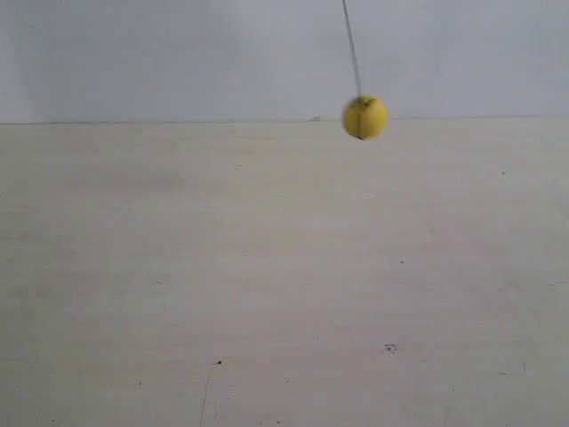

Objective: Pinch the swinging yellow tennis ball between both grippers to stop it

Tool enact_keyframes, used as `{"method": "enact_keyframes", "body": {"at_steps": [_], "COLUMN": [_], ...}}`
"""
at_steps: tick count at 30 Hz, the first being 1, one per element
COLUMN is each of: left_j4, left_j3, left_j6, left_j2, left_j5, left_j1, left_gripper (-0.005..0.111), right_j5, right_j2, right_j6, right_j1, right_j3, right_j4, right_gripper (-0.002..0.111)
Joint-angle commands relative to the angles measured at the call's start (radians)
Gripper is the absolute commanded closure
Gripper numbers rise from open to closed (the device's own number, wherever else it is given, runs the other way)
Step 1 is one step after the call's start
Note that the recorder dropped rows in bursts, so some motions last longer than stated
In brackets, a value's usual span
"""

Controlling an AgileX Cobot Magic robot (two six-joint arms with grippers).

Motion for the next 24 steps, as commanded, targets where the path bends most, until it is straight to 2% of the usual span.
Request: {"method": "enact_keyframes", "body": {"at_steps": [1,20,24], "left_j4": [0.016,0.016,0.013], "left_j3": [0.004,0.004,0.004], "left_j6": [-0.001,-0.001,-0.001], "left_j2": [-0.001,-0.001,-0.001], "left_j5": [-0.017,-0.064,-0.118], "left_j1": [0.001,0.001,0.001], "left_gripper": [0.102,0.102,0.102], "right_j5": [-0.013,-0.023,-0.028], "right_j2": [-0.004,-0.004,-0.004], "right_j6": [-0.005,-0.005,-0.005], "right_j1": [0.0,0.0,0.0], "right_j3": [0.0,0.0,0.0], "right_j4": [-0.009,-0.009,-0.005], "right_gripper": [0.108,0.108,0.108]}}
